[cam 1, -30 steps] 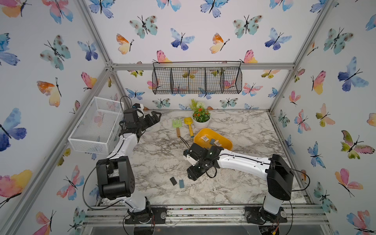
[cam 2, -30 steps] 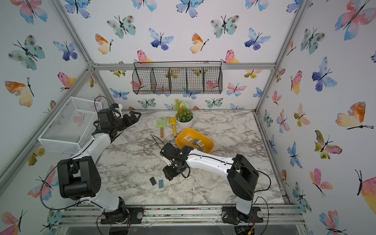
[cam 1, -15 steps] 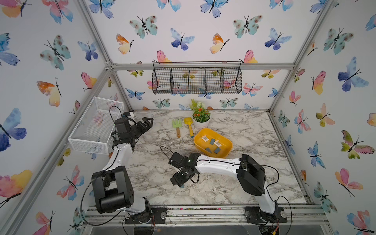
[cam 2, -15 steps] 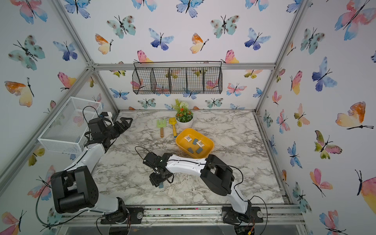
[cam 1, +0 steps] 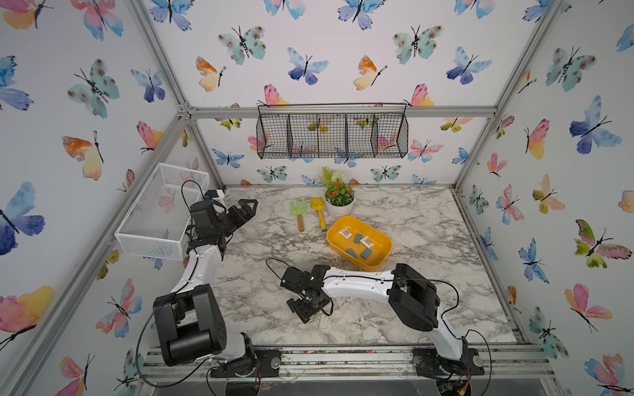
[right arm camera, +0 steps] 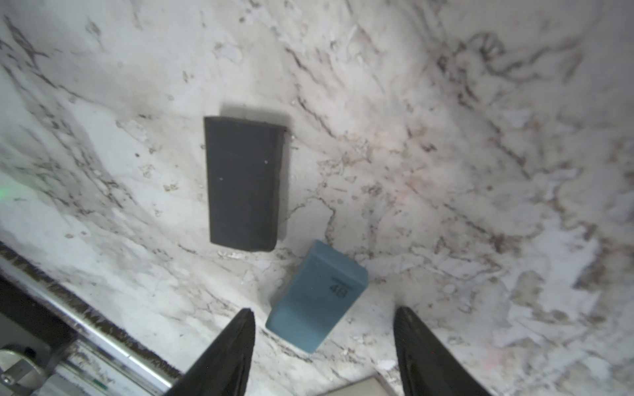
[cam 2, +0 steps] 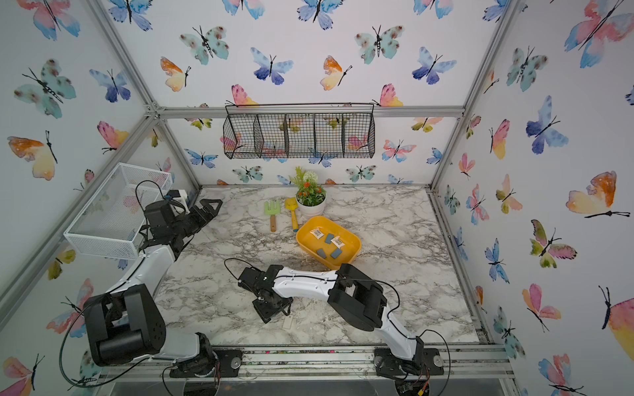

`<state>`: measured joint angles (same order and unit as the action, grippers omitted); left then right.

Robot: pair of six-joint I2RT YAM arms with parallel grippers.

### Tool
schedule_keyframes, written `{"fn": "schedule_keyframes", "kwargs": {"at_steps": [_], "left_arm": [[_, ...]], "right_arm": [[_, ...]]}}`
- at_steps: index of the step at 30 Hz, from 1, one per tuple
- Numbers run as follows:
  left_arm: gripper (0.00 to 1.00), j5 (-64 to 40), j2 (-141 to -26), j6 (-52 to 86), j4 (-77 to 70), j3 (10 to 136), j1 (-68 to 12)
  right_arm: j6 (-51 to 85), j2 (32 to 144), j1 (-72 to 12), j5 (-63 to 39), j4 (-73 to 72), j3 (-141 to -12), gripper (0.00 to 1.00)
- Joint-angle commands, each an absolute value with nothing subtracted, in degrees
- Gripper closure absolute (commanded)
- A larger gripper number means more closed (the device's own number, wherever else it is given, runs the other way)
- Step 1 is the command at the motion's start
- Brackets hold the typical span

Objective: Put the eraser in the storage box
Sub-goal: Pick up the eraser from the center of the board.

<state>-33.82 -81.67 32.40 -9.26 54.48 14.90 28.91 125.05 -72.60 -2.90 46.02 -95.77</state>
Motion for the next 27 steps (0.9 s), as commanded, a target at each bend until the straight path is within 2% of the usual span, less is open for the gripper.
{"fn": "schedule_keyframes", "kwargs": {"at_steps": [1,10,15,20,27], "left_arm": [[0.02,-34.5,-80.2,32.7,-11.1,54.6,17.0],[0.02,-34.7,-80.6,32.6,-11.1,54.8,17.1],[0.02,-34.7,-80.6,32.5,-11.1,54.7,17.2],[0.02,-34.8,-80.8,32.4,-11.1,54.8,17.2],[0.02,-35.0,-81.3,32.4,-11.1,54.8,17.3]], "right_arm": [[28.5,127.0,-72.6,-0.9,48.6,-96.6,0.33],[27.0,130.5,-72.7,1.8,51.6,-100.0,0.44],[26.6,132.2,-72.7,4.2,53.7,-101.0,0.69],[26.3,130.1,-72.7,5.1,52.3,-99.6,0.84],[26.2,128.1,-72.4,6.1,51.2,-98.4,0.9]]}}
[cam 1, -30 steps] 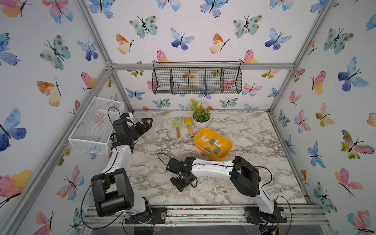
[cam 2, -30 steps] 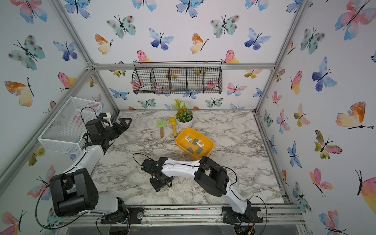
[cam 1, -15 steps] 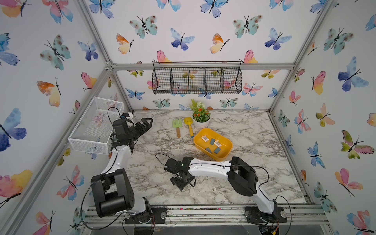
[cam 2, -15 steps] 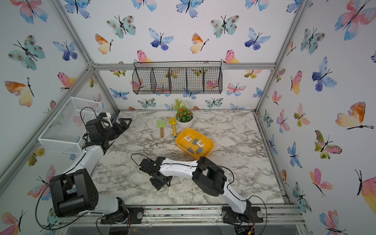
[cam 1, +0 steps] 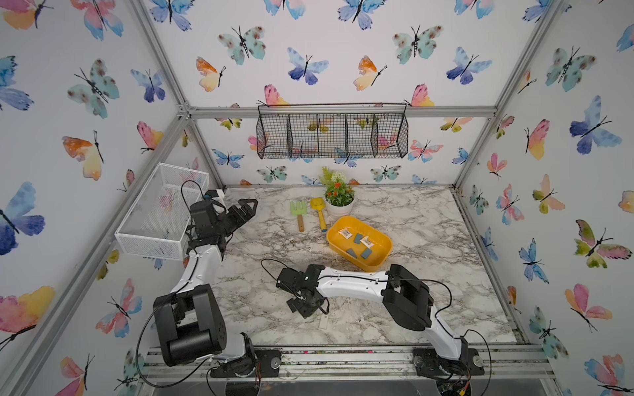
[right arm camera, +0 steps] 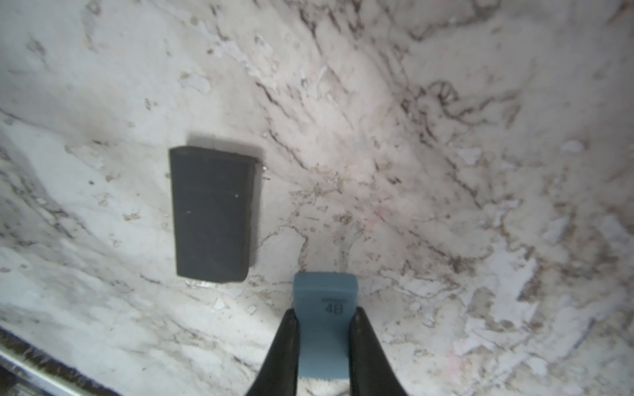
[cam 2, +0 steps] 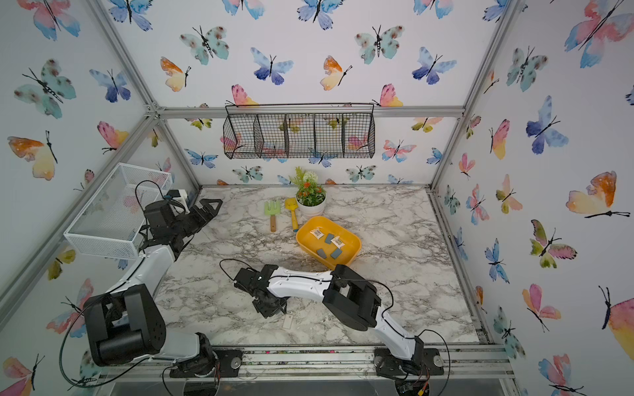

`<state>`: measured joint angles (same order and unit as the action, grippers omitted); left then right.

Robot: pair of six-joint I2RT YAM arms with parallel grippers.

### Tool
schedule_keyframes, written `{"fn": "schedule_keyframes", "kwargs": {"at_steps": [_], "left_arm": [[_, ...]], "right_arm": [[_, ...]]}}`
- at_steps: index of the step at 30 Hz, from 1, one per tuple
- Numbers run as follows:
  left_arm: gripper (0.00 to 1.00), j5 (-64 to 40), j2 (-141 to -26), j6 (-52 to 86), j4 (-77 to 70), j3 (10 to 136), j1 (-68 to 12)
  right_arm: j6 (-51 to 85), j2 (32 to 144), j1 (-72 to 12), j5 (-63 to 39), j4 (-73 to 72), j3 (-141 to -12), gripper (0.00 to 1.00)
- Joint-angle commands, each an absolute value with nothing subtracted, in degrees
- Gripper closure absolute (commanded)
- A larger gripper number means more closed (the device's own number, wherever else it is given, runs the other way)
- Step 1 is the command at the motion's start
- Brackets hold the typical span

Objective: Put the eraser in the storage box
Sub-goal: Pick up the eraser from the center of the board, then place the eraser in the storage box.

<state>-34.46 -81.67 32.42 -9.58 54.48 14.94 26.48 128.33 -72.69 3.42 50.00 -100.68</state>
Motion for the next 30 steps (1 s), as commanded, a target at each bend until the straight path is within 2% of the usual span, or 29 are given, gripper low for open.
{"fn": "schedule_keyframes", "kwargs": {"at_steps": [1,5,15,20,30], "left_arm": [[0.02,-35.0,-81.4,32.4,-11.1,54.8,17.3],[0.02,-35.4,-81.7,32.3,-11.2,54.9,17.3],[0.02,-41.6,-83.3,31.2,-15.8,55.8,14.8],[0.02,-42.7,-86.1,26.8,-15.7,58.5,8.7],[0.02,-41.9,-91.9,22.5,-14.0,64.1,-0.5]], "right_arm": [[26.4,127.2,-72.1,6.3,50.7,-98.0,0.9],[26.4,122.5,-68.5,8.1,49.8,-97.5,0.9],[21.3,114.5,-51.3,8.1,47.8,-99.8,0.89],[17.8,117.9,-42.4,3.3,45.8,-103.5,0.89],[15.6,125.5,-36.1,-0.7,43.0,-105.0,0.89]]}}
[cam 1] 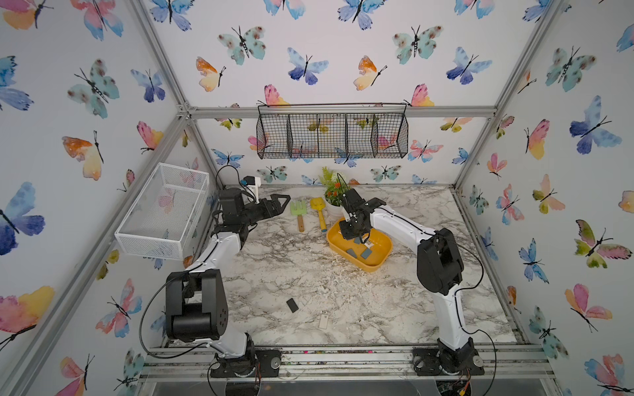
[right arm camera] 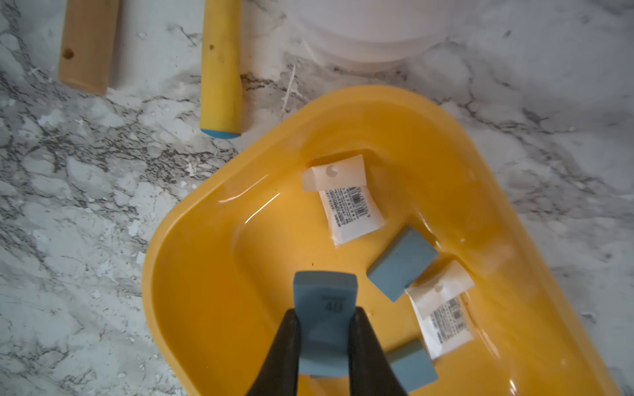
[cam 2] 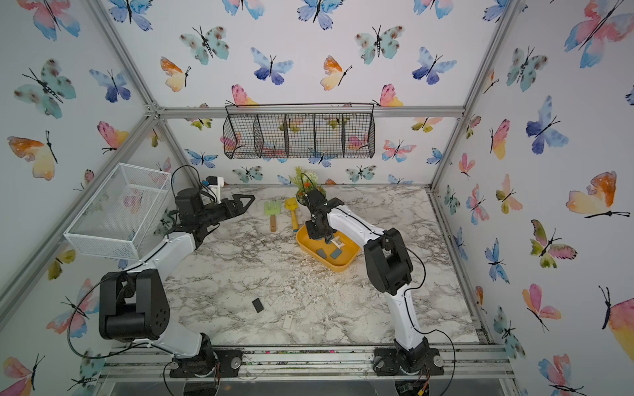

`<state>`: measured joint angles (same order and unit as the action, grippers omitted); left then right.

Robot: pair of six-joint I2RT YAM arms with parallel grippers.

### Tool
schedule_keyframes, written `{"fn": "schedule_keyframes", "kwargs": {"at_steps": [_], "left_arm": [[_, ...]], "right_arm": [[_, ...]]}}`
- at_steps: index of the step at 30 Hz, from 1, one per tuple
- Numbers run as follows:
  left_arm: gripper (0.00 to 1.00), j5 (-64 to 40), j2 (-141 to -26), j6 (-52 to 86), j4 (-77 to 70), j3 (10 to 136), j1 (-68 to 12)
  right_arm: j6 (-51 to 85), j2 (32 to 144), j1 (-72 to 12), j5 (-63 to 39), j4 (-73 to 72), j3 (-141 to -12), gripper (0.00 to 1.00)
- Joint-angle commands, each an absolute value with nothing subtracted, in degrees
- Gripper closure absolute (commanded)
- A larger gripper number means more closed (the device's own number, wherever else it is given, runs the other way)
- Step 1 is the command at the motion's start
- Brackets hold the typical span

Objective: Put the eraser in the storage box
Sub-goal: Place the eraser in the storage box.

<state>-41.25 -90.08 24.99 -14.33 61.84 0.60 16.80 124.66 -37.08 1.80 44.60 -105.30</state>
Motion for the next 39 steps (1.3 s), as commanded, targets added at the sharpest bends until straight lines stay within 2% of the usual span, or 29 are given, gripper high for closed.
{"fn": "schedule_keyframes", "kwargs": {"at_steps": [1,16,32,34,37,39], "left_arm": [[0.02,-42.1,-92.7,22.5,-13.8,64.9,-0.9],[0.02,-41.2,-98.9,21.4,-10.9,69.7,-2.2],[0.02,-41.0,-97.7,20.7,-10.1,69.0,-2.3],[0.02,-41.0,-97.4,20.8,-10.1,68.8,-2.2],[0.02,-40.9,-97.2,20.8,-10.1,68.6,-2.3],[0.02,-40.8,-97.2,20.7,-10.1,68.6,-2.3]], "right_arm": [[15.4,126.0,-35.9,-0.6,42.9,-105.2,0.89],[13.5,129.0,-36.5,-4.1,43.2,-100.8,0.87],[10.4,126.5,-45.2,-2.0,43.8,-95.8,0.83],[10.3,125.9,-45.5,-1.1,43.6,-94.8,0.8],[10.5,124.7,-45.6,-0.5,42.5,-93.2,0.63],[10.5,123.5,-45.7,0.0,41.6,-92.8,0.57]]}}
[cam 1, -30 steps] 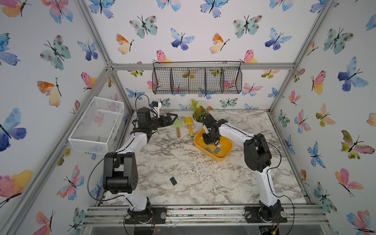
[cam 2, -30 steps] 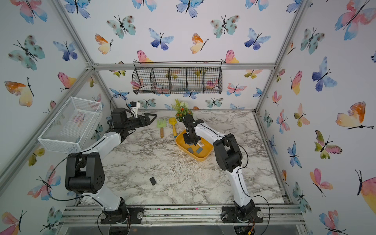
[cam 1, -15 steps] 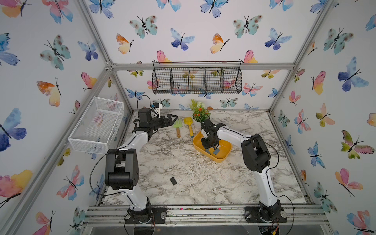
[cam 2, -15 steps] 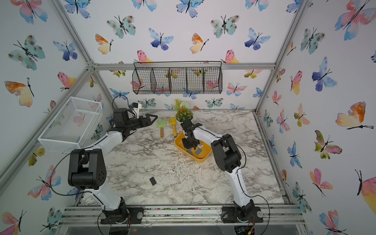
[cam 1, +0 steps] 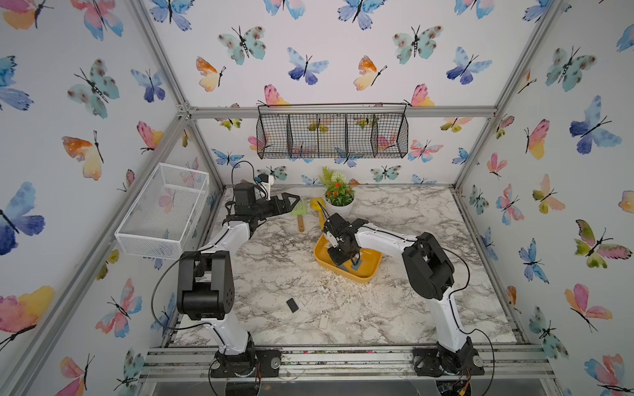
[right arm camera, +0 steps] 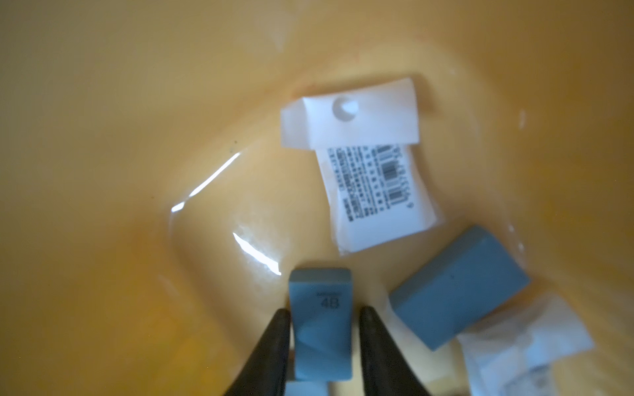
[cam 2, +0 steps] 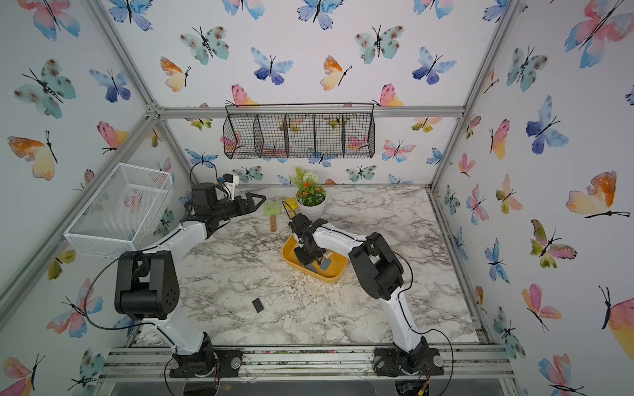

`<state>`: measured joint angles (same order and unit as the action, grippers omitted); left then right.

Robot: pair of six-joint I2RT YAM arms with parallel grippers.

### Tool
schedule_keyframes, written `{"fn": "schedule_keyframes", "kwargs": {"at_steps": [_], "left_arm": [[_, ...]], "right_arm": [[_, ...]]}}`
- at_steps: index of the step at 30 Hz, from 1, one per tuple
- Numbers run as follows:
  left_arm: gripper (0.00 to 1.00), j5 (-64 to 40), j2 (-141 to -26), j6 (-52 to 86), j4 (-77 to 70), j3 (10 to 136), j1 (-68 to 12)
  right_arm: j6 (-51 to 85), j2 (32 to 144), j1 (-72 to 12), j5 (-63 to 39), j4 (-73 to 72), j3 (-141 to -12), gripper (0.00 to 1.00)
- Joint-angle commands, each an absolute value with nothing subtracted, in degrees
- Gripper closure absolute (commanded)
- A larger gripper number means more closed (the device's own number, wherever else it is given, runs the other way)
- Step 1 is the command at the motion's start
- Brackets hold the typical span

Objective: Put the eraser in the storage box
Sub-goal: Place the eraser in the storage box.

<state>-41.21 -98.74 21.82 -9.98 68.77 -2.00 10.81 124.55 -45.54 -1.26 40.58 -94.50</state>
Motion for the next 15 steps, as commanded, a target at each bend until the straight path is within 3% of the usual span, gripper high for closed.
{"fn": "schedule_keyframes", "kwargs": {"at_steps": [1,9,15], "left_arm": [[0.02,-40.7,-97.1,20.7,-9.9,68.6,-2.2],[0.02,-38.5,-97.1,20.1,-8.2,69.7,-2.2],[0.02,-34.1,-97.0,20.8,-6.9,70.7,-0.6]], "right_arm": [[10.5,122.5,-45.6,-0.2,40.8,-92.7,0.54],[10.7,112.0,-45.6,0.1,38.6,-95.5,0.39],[7.6,105.1,-49.4,-2.3,37.3,-89.5,0.24]]}}
